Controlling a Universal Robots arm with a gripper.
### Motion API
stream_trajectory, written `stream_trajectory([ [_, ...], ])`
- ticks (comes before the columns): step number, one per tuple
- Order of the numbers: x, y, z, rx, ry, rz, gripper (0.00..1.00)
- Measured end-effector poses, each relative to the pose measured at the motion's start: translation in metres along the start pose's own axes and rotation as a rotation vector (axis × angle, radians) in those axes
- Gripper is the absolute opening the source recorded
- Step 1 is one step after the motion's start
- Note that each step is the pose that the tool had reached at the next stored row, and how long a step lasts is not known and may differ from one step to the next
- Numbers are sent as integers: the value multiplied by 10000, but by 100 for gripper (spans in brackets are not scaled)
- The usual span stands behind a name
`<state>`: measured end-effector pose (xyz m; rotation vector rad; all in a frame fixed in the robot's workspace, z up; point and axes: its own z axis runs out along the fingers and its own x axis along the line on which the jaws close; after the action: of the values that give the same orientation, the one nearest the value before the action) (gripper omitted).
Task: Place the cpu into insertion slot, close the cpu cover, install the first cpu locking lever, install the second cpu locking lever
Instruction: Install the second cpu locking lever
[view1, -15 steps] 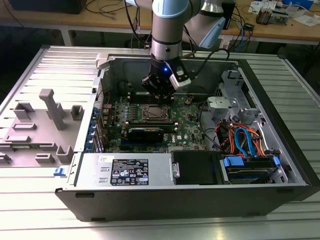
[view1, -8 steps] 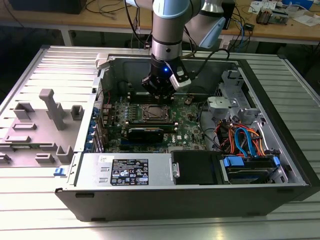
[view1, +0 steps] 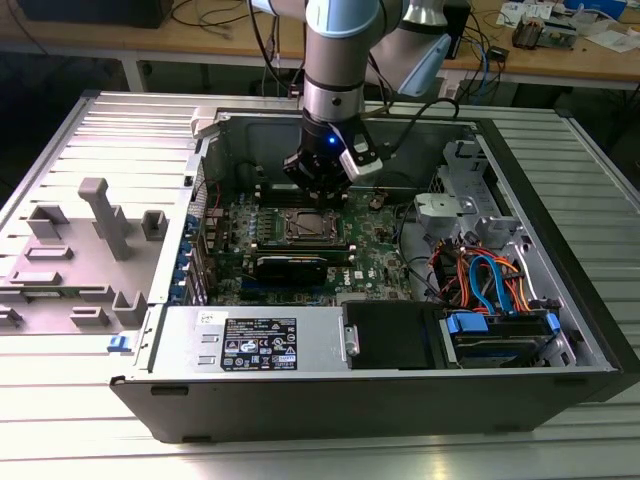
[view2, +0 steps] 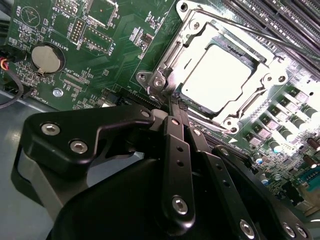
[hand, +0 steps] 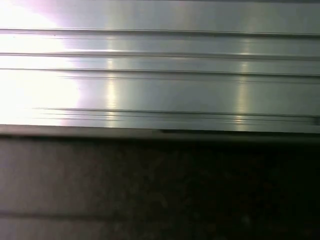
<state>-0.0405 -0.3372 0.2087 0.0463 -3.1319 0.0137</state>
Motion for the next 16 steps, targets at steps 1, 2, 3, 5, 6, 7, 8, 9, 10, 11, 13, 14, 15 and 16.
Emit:
stream_trajectory([
  [1, 0, -9, 0, -1, 0, 0, 11],
  [2, 0, -16, 0, 0, 0, 0, 11],
  [3, 1, -24, 0, 0, 0, 1, 11],
  [5, 1, -42, 0, -1, 0, 0, 11],
  [6, 1, -50, 1, 0, 0, 0, 11],
  [7, 2, -58, 1, -2, -1, 0, 11],
  [8, 2, -63, 1, 0, 0, 1, 11],
  [9, 2, -69, 1, -1, 0, 1, 11],
  [10, 2, -74, 1, 0, 0, 0, 11],
  [11, 3, -80, 1, 0, 1, 1, 11],
  [13, 3, -87, -4, 3, 3, 1, 11],
  [14, 3, -87, -13, 7, 2, 2, 11],
  [15, 4, -87, -32, 8, 1, 2, 11],
  [16, 3, -88, -54, 8, 1, 1, 11],
])
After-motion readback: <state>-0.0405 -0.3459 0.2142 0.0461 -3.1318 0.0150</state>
